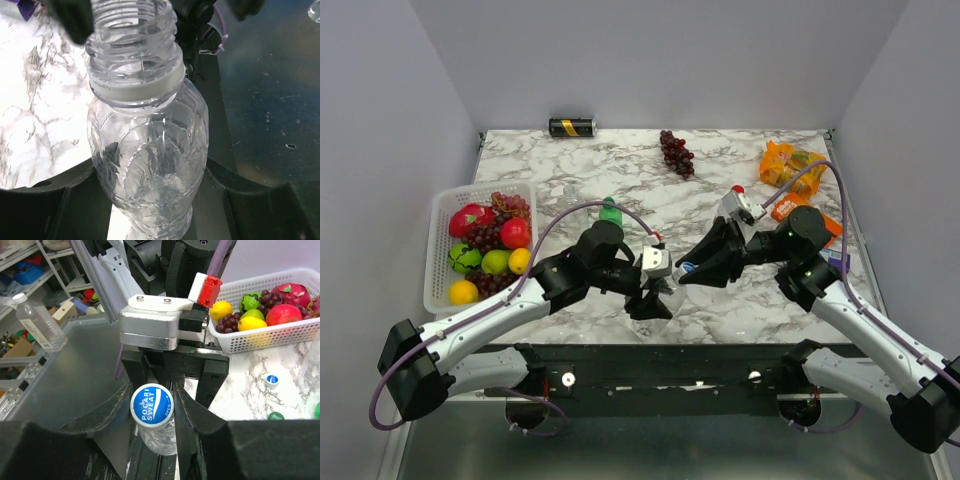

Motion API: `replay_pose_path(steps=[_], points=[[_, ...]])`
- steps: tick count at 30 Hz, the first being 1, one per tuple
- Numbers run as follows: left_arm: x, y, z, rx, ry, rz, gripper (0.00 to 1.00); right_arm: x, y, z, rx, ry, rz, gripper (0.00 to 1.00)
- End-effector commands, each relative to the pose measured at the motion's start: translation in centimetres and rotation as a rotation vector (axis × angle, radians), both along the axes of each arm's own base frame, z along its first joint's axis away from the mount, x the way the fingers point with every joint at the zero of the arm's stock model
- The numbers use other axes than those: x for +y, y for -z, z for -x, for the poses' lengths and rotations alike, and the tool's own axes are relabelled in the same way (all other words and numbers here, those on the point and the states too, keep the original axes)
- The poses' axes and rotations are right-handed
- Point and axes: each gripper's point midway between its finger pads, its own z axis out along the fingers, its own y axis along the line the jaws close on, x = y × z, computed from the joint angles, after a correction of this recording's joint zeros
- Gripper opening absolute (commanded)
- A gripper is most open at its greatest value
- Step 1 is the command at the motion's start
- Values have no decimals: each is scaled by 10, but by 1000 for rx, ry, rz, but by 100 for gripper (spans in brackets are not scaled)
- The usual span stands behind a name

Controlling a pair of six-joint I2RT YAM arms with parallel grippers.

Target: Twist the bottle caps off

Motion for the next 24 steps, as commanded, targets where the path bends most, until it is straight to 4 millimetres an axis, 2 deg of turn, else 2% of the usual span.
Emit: replay_pose_path(steps=[1,5,9,11,12,13,16,17,18,24], points=[[1,5,-9,-24,-57,-29,33,-3,-9,-4,-46,56,-34,41],[4,11,-26,-52,-151,-69,33,-6,-17,-18,-46,165,-41,38],[16,11,-60,-129,-354,-108,32,-14,-19,-49,-24,375,-27,36],[23,10,-73,-141,-435,-116,32,-18,-15,-60,-8,450,-5,36],[27,6,-79,-150,-476,-109,32,-22,-11,-72,9,522,4,36],[34,4,-91,-167,-541,-110,32,-25,-5,-77,16,553,21,36],[49,-6,-109,-171,-651,-77,32,-32,19,-95,75,665,72,36],[54,-9,-114,-179,-685,-73,32,-33,28,-99,100,686,82,36],[59,-14,-118,-191,-710,-60,32,-33,47,-103,139,702,111,36],[93,-25,-143,-187,-919,-33,31,-32,97,-121,241,805,147,35]])
